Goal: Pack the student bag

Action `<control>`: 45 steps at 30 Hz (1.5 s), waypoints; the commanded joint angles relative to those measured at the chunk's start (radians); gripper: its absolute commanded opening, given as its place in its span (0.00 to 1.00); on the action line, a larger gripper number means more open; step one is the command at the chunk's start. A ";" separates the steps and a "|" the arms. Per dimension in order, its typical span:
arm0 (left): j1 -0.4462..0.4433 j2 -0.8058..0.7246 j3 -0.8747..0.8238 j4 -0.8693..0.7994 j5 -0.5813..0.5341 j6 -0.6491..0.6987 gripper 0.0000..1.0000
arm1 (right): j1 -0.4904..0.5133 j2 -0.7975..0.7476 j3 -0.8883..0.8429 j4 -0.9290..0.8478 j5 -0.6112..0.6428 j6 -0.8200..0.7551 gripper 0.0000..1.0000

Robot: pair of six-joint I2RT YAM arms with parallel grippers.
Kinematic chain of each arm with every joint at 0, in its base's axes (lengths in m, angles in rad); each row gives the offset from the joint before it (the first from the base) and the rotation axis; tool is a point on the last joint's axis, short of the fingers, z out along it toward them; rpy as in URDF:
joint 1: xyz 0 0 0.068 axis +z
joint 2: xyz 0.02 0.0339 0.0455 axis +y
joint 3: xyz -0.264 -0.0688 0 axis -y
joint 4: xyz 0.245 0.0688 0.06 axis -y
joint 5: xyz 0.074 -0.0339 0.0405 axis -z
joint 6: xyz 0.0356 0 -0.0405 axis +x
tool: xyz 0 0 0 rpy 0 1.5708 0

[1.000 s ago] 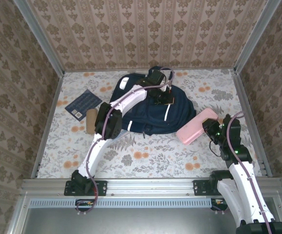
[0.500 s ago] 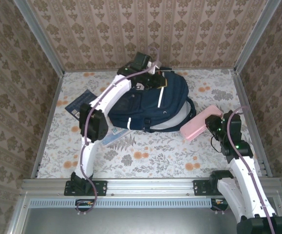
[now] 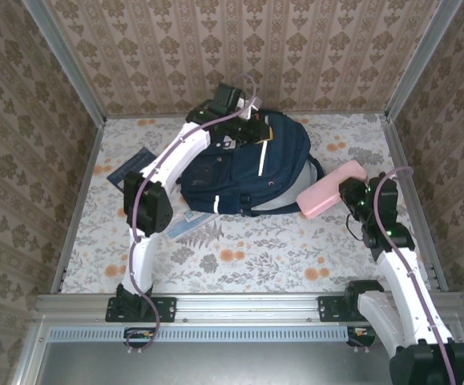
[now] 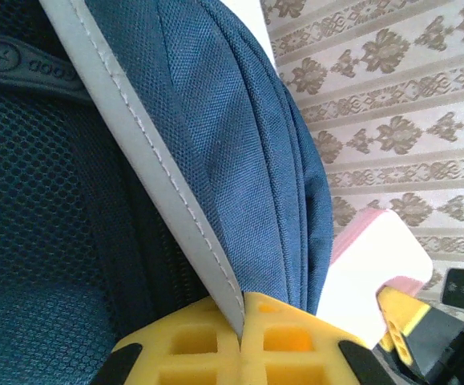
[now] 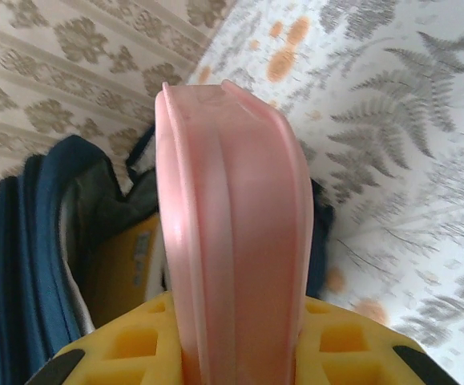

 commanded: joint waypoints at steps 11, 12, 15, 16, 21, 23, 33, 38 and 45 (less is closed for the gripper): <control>0.053 -0.176 -0.061 0.293 0.195 -0.155 0.00 | 0.042 0.691 0.080 0.998 -0.321 0.363 0.23; 0.056 -0.176 -0.063 0.301 0.197 -0.162 0.00 | 0.070 0.718 0.098 0.998 -0.303 0.361 0.23; 0.060 -0.175 -0.064 0.319 0.202 -0.177 0.00 | 0.158 0.801 0.158 0.996 -0.249 0.336 0.24; 0.061 -0.175 -0.064 0.320 0.204 -0.177 0.00 | 0.192 0.837 0.180 1.005 -0.235 0.338 0.24; 0.070 -0.176 -0.072 0.323 0.206 -0.180 0.00 | 0.353 1.039 0.326 1.043 -0.195 0.354 0.37; 0.076 -0.176 -0.078 0.329 0.207 -0.187 0.00 | 0.401 1.098 0.406 0.964 -0.196 0.313 0.62; 0.099 -0.173 -0.095 0.356 0.215 -0.209 0.00 | 0.319 0.964 0.193 0.940 -0.146 0.237 0.89; 0.102 -0.160 -0.088 0.346 0.214 -0.201 0.00 | 0.279 0.809 0.134 0.781 -0.149 0.123 0.93; 0.059 -0.133 -0.073 0.117 0.128 -0.045 0.46 | 0.247 0.470 0.163 0.107 0.204 0.046 0.93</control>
